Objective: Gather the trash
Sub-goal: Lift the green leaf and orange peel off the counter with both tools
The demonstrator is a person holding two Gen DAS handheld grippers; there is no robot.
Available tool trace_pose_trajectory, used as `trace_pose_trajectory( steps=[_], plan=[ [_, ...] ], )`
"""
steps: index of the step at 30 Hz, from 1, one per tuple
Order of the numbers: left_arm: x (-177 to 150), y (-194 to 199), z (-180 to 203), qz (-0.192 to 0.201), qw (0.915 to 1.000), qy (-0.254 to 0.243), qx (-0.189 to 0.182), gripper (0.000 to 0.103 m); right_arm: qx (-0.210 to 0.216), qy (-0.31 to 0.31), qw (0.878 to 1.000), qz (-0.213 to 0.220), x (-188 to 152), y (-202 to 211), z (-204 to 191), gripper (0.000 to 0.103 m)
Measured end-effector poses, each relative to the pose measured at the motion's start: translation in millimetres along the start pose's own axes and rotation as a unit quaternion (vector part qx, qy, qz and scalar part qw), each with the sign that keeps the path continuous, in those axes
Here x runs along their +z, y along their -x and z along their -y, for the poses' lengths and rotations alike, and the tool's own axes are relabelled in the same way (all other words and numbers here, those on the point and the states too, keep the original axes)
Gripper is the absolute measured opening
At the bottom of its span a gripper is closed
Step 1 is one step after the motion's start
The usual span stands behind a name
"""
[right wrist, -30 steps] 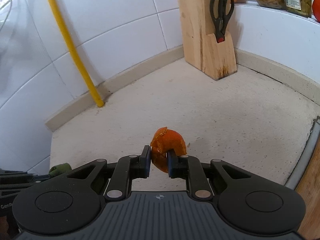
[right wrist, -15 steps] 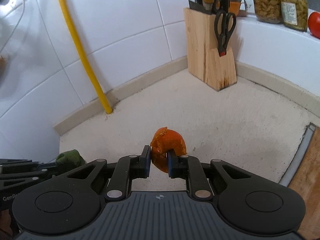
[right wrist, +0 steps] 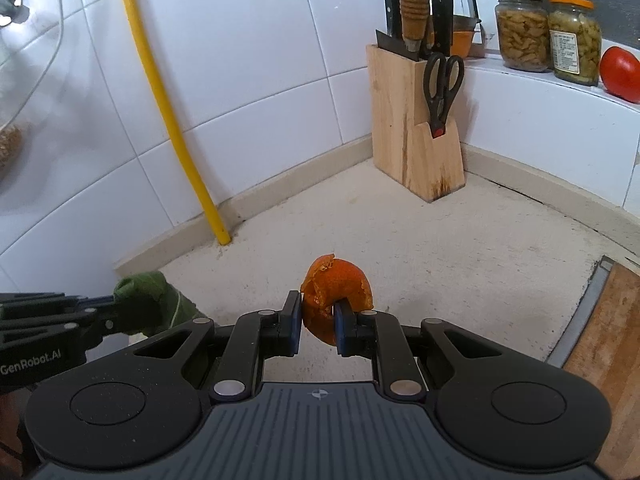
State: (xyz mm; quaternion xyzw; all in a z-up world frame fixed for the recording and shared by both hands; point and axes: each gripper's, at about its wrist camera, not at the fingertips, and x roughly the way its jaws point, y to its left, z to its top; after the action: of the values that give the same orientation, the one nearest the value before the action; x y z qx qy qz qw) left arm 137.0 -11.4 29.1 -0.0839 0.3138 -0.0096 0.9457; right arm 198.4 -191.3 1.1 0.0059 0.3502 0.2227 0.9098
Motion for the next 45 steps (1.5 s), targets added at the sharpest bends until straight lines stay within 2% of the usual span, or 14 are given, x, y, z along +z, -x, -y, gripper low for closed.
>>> trace_pose_trajectory(
  steps=[9,19,31,45],
  plan=[
    [1.6,11.3,0.7,0.014,0.9999,-0.003,-0.001,0.001,-0.001,0.009,1.000,0.008,0.4,10.2,-9.6,0.022],
    [-1.2,32.4,-10.9,0.031,0.9994,0.009,0.011,0.001,0.020,0.031,0.999,0.010,0.0,15.9,-36.6,0.022],
    [-12.6,69.0,-38.1,0.054,0.9967,0.035,0.050,0.001,0.072,0.070,0.995,0.007,-3.6,16.6,-89.8,0.022],
    [-41.4,116.0,-86.7,0.071,0.9888,0.072,0.109,0.001,0.137,0.115,0.984,-0.014,-18.5,8.5,-163.3,0.022]
  ],
)
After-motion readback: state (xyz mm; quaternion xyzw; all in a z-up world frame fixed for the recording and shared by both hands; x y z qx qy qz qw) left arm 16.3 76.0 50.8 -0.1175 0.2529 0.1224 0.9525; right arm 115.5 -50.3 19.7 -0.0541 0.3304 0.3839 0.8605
